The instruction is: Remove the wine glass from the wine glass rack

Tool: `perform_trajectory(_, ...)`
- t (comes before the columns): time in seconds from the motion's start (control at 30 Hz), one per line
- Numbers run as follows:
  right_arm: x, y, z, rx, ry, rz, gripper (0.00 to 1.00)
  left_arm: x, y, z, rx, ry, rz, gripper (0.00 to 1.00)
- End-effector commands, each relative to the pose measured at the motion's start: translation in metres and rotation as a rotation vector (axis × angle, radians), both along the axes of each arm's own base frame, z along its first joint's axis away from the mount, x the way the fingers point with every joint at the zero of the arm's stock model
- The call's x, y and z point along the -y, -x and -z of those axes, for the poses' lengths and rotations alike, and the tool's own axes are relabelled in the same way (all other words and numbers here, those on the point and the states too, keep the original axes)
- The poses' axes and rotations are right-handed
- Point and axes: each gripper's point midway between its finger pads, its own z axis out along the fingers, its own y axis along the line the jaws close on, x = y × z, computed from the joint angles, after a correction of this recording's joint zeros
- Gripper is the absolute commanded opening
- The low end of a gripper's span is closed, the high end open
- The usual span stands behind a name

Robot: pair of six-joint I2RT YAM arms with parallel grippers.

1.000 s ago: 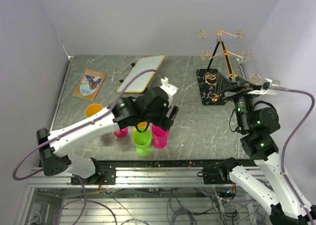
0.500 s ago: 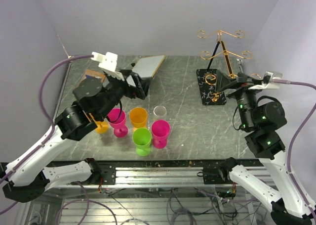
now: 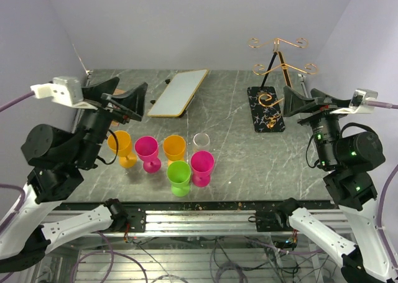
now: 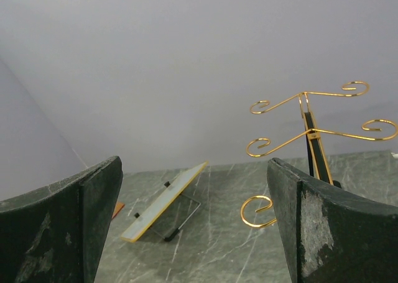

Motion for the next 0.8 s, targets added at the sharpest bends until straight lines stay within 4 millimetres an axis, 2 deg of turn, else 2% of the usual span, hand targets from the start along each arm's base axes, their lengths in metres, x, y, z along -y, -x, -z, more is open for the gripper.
perform_trajectory(0.0, -0.005, 0.007, -0.010, 0.029, 0.017, -0.039, 1.00, -0.014, 0.000, -0.004, 0.022, 0.019, -0.051, 0.99)
perform_trajectory(0.17, -0.005, 0.005, -0.018, 0.036, 0.013, -0.032, 1.00, -0.020, 0.004, -0.006, 0.020, 0.014, -0.058, 0.99)
perform_trajectory(0.33, -0.005, 0.003, -0.017, 0.039, 0.014, -0.026, 1.00, -0.026, 0.006, -0.005, 0.012, 0.011, -0.069, 0.99)
perform_trajectory(0.67, -0.005, -0.001, -0.010, 0.007, 0.047, -0.019, 1.00, -0.021, 0.004, -0.004, 0.007, 0.009, -0.062, 0.99)
perform_trajectory(0.77, 0.005, 0.000, -0.012, 0.025, 0.036, 0.032, 1.00, -0.019, 0.004, -0.004, 0.012, 0.018, -0.049, 0.99)
